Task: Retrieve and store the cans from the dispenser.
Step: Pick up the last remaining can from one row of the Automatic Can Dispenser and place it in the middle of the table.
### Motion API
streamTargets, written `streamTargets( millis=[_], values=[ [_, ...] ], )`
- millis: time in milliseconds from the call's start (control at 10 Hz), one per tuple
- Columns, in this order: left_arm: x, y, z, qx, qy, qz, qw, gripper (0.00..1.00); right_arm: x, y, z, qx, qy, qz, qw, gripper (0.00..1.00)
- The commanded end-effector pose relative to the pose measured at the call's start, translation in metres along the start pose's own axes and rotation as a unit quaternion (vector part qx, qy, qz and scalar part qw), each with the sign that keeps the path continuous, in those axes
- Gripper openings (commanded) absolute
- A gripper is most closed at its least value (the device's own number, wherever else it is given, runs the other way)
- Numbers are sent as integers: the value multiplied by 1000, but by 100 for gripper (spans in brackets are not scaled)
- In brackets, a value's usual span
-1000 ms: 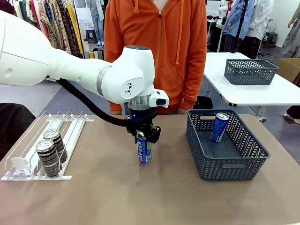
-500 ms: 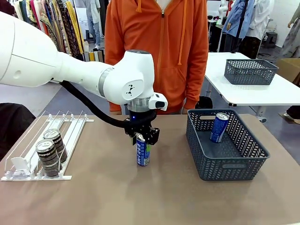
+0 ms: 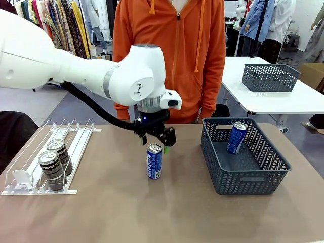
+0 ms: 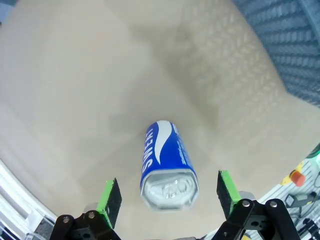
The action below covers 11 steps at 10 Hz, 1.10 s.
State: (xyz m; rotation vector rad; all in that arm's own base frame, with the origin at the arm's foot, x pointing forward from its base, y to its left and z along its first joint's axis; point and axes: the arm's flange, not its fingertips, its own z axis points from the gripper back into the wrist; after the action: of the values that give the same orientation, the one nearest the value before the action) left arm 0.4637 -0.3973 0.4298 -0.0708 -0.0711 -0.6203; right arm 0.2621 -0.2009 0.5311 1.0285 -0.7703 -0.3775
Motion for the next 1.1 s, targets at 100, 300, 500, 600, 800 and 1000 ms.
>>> streamTargets(
  millis=[100, 300, 500, 600, 800, 1000],
  values=[
    [-52, 35, 90, -56, -42, 70, 995, 100, 2, 0, -2, 17, -9, 11, 1000, 100],
    [-92, 85, 144, -129, -43, 100, 986, 100, 2, 0, -2, 17, -9, 11, 1000, 100],
    [-155, 174, 192, -245, -82, 121, 958, 100, 2, 0, -2, 17, -9, 11, 1000, 100],
    [-193, 225, 205, -295, -124, 145, 936, 100, 2, 0, -2, 17, -9, 11, 1000, 100],
    [-285, 337, 196, -405, -189, 214, 869, 100, 2, 0, -2, 17, -9, 11, 1000, 100],
    [-372, 411, 153, -516, -264, 260, 772, 100, 2, 0, -2, 17, -9, 11, 1000, 100]
  ],
)
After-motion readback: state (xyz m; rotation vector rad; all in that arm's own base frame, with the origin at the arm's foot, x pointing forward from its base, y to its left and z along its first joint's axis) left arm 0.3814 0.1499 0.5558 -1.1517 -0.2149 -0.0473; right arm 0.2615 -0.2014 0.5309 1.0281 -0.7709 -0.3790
